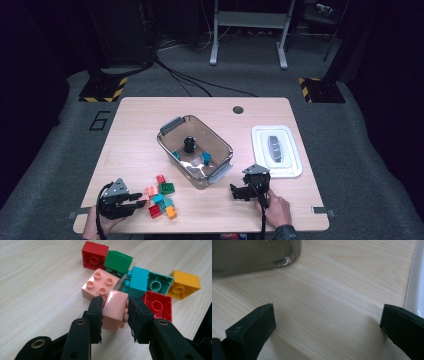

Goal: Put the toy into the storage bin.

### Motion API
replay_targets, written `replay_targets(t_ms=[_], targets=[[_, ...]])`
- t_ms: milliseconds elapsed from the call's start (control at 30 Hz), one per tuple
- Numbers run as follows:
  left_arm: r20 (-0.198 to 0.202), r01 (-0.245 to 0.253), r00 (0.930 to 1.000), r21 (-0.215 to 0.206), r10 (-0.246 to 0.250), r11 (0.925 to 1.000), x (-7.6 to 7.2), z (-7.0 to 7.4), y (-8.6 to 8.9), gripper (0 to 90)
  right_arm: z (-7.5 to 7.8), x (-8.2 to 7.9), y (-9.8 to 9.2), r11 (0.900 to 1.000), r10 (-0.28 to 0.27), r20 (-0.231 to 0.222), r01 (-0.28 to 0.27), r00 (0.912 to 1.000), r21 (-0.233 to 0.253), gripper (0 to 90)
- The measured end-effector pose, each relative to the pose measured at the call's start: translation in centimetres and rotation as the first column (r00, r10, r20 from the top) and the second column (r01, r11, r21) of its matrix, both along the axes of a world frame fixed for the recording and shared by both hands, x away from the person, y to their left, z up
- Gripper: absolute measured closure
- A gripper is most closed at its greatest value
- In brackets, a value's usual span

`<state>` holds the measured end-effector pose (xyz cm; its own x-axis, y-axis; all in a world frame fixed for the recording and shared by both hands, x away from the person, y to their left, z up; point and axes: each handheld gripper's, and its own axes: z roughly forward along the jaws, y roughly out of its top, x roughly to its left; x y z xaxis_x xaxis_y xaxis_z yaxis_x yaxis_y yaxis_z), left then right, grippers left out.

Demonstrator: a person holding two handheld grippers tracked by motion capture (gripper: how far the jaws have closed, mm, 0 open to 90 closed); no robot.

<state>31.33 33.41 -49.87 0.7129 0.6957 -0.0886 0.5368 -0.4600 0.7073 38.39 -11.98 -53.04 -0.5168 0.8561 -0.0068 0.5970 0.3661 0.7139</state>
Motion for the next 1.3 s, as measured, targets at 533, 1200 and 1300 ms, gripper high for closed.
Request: replay_targets(t_ms=[533, 1200, 1300], targets=[[-0.04, -0.001, 0.9992, 0.004, 0.001, 1.0, 1.3, -0.8, 0.3, 54.0, 0.0, 0.0, 0.0, 1.0, 0.0, -0.001, 0.0, 1.0, 0.0, 0.0], [-0.082, -0.119, 0.9901, -0.056, 0.114, 0.9914, 1.9, 0.3, 2.9, 66.1, 0.0, -0.1, 0.1, 1.0, -0.007, -0.001, 0.007, 1.0, 0.002, 0.0], [-0.066, -0.176, 0.9833, -0.118, 0.169, 0.9772, 2.3, 1.6, 3.3, 66.1, 0.0, -0.1, 0.1, 1.0, -0.014, -0.007, 0.014, 0.9999, 0.014, 0.0]])
